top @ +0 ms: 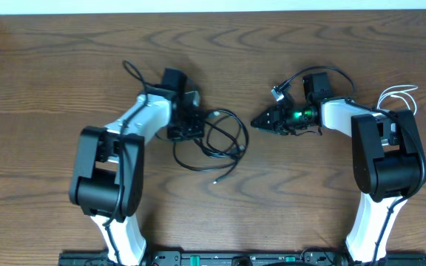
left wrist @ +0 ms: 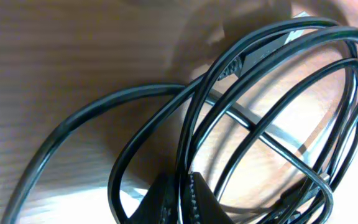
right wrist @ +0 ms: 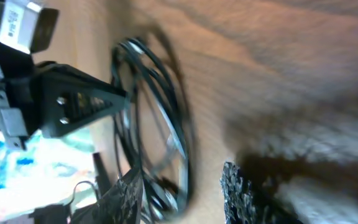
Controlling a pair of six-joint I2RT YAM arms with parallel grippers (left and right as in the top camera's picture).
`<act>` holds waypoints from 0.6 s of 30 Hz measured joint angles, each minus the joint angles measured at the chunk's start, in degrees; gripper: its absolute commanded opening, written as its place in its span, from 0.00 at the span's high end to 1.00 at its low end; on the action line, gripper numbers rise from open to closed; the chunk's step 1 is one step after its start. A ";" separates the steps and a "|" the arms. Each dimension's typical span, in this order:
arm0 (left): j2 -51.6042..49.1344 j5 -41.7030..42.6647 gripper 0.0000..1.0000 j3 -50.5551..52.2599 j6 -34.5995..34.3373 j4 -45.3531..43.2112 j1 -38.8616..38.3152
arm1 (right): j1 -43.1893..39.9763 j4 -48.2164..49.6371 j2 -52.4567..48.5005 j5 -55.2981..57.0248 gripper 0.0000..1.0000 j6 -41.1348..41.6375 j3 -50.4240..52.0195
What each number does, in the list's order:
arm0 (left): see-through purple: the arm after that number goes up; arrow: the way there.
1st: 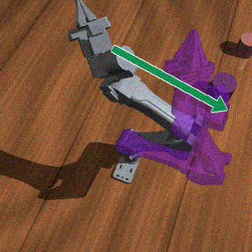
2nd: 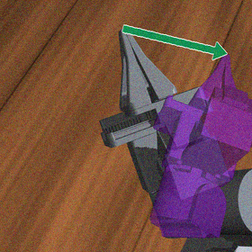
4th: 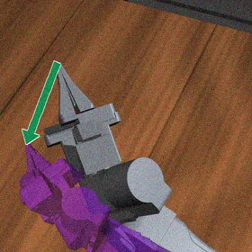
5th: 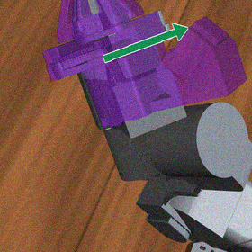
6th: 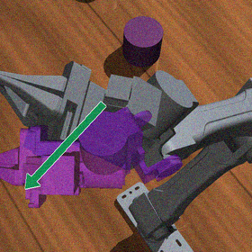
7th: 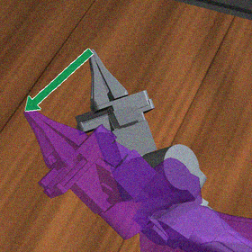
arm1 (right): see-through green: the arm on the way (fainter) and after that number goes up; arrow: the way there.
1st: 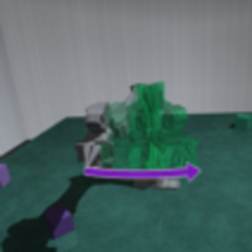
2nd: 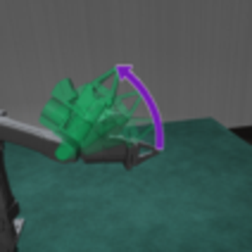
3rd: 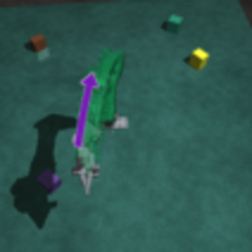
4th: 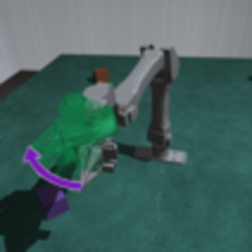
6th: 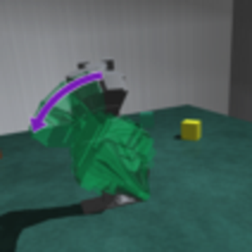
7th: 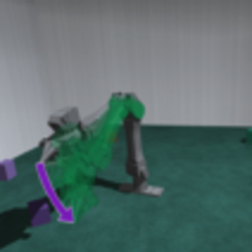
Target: Untangle cables
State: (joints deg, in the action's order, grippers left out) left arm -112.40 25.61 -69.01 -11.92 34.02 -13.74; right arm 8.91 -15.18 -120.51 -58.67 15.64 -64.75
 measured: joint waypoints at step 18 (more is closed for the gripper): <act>0.00 -1.73 0.84 0.00 0.00 -0.74 -3.91 | 4.79 -0.02 0.00 -7.65 0.59 -1.62 0.00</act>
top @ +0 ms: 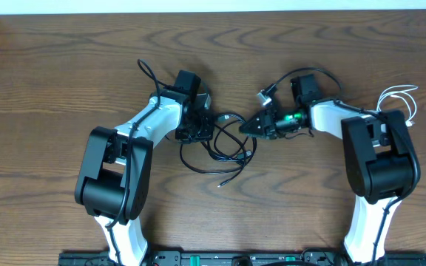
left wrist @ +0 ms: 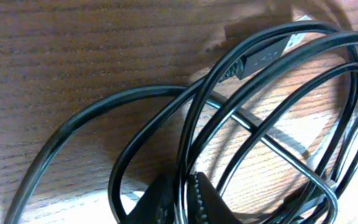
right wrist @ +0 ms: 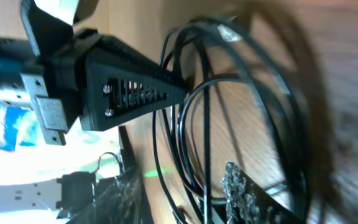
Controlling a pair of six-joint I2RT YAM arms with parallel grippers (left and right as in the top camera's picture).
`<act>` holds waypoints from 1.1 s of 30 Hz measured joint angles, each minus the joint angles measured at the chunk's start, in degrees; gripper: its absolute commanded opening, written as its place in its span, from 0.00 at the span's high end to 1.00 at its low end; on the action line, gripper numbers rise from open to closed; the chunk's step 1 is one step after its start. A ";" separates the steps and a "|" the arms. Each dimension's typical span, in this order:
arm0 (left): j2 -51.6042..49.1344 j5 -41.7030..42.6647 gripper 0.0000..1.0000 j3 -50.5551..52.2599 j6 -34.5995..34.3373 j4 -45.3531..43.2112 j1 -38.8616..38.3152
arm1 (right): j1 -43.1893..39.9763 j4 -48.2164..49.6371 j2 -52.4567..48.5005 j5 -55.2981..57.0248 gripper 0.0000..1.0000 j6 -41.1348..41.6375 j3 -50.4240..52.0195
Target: Untangle cables
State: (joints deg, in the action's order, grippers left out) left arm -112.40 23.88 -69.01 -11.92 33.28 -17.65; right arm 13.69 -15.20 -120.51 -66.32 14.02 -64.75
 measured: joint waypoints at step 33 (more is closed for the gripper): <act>0.00 0.15 0.83 0.00 -0.02 -0.09 -0.02 | 9.46 -1.44 0.02 6.45 0.52 -1.20 -0.13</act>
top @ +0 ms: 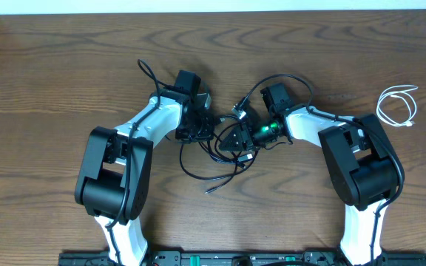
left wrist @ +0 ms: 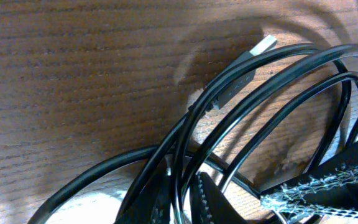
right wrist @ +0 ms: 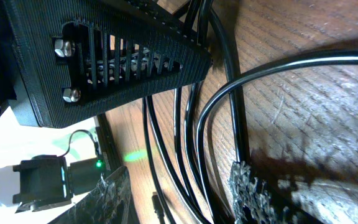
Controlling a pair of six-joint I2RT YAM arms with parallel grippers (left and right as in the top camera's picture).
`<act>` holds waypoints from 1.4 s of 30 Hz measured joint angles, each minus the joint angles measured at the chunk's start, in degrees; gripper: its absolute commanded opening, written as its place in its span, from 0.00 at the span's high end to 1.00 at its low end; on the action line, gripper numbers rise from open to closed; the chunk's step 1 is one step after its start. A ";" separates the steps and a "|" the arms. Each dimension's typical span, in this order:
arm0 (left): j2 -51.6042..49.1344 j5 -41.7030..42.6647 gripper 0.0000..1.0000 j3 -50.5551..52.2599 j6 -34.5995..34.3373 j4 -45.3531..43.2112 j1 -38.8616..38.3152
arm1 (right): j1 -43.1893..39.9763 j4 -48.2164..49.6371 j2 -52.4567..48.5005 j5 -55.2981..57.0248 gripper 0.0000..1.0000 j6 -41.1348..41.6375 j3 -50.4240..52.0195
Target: Untangle cables
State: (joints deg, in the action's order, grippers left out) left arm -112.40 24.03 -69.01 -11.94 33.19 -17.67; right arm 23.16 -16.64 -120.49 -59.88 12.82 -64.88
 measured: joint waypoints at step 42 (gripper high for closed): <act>-0.22 -4.72 0.67 -2.32 -8.83 6.16 -4.79 | -9.64 -5.79 4.11 9.16 0.41 -5.09 0.07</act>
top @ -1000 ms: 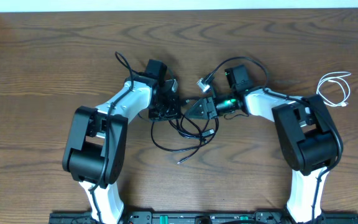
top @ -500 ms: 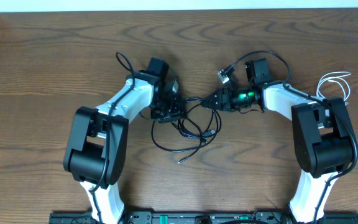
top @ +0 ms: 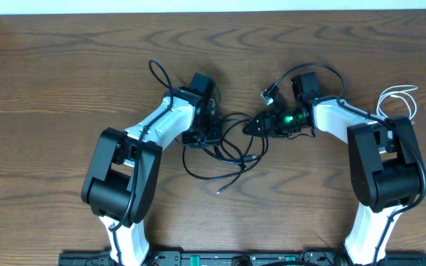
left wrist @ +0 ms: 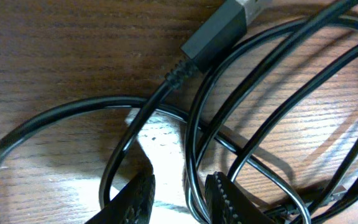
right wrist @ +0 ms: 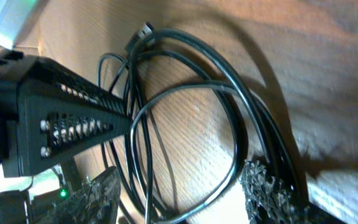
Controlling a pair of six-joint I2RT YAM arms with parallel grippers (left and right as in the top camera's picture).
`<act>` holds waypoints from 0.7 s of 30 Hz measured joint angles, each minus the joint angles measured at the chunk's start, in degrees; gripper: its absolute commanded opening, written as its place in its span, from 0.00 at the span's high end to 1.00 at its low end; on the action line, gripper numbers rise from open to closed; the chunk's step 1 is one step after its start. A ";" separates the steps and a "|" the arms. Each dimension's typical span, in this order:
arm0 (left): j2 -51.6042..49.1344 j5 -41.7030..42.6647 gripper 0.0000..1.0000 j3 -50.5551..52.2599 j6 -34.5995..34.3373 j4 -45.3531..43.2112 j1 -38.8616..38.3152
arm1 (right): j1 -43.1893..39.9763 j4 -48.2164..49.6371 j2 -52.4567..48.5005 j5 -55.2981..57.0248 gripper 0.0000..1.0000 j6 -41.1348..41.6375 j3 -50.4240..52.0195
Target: Untangle cables
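A tangle of thin black cable (top: 231, 148) lies in loops on the wooden table between my two arms. Its USB plug (left wrist: 219, 28) shows near the top of the left wrist view. My left gripper (top: 207, 131) sits at the tangle's left edge, open, with a narrow gap; cable strands (left wrist: 192, 168) run between its fingers (left wrist: 135, 199). My right gripper (top: 257, 124) is at the tangle's right edge, wide open, with loops (right wrist: 229, 143) lying across the gap between its fingers (right wrist: 266, 193). One loose cable end (top: 220, 188) trails toward the front.
A small white cable (top: 398, 100) lies coiled at the far right of the wooden table (top: 50, 74), beside the right arm's base. In the right wrist view the left gripper's black slatted finger (right wrist: 61, 124) points in from the left.
My right gripper has drawn back to the right, from inside the tangle to its right edge. The left gripper's jaws have parted from their tight pinch on the strands. The tangle sits slightly further right.
First my left gripper pinched the black tangle while the right one hung open well to the right. The right gripper then stood at the loops, then deep among them beside the left fingers. Now it is back at the edge and the left jaws stand apart.
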State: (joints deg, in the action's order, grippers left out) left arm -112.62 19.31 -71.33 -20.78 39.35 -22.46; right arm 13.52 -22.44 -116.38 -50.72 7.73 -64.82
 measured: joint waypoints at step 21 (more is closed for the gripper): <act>0.00 -0.61 0.67 0.00 0.00 -1.31 0.00 | 8.61 -2.21 0.28 3.21 0.42 4.79 -0.02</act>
State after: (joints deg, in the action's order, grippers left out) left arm -112.62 18.70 -71.33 -20.78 38.04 -22.46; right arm 22.13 -24.64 -116.09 -47.51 12.51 -64.84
